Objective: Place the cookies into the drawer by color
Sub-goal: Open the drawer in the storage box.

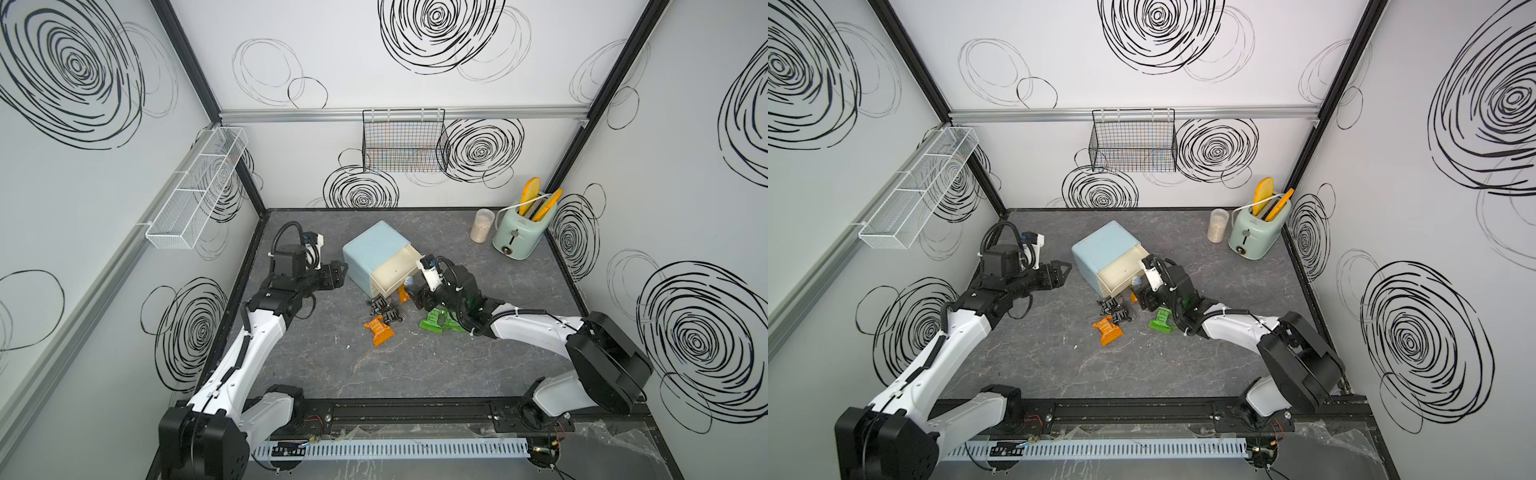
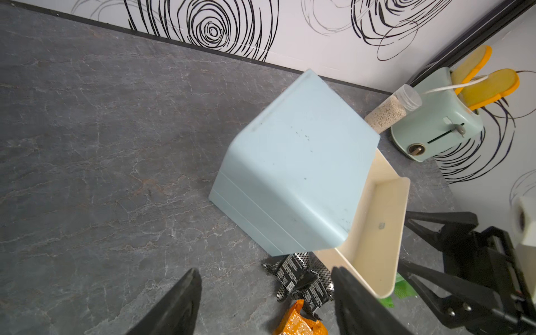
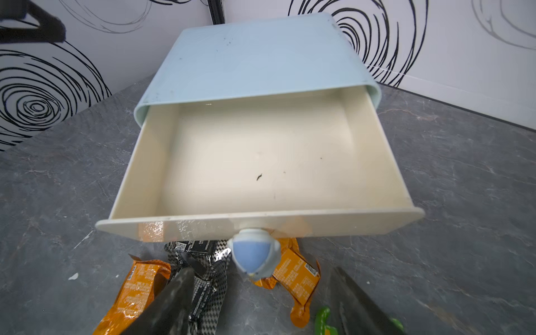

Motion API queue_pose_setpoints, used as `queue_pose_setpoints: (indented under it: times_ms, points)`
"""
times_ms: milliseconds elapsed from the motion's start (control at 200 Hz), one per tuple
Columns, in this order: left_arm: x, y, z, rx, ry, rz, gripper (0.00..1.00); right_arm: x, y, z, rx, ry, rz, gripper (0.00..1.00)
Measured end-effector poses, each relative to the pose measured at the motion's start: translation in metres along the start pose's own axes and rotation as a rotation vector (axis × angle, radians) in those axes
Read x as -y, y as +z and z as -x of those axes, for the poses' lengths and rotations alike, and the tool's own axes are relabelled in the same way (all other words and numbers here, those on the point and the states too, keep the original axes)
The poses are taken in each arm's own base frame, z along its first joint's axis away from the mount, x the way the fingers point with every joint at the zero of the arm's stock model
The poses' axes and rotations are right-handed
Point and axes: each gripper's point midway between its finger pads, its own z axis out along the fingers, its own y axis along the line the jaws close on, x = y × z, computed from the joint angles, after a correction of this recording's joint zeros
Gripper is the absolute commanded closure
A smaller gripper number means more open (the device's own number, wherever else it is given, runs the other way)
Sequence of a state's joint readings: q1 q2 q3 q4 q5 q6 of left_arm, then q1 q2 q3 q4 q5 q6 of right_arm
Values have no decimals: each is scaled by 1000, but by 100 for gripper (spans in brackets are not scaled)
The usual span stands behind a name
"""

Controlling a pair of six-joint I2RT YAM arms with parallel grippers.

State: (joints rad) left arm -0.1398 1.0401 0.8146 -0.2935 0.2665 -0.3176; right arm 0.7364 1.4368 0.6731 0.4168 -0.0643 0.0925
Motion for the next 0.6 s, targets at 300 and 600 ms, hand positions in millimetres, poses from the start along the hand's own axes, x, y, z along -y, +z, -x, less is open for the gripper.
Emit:
queue_pose_setpoints:
  times_ms: [300, 600]
  points:
    - [1, -8, -60, -1, -75, 15, 28, -2, -44, -1, 39, 24, 3, 20]
    - [-4, 26, -136, -178, -140, -10, 37, -2, -74, -31, 0, 77, -1, 20]
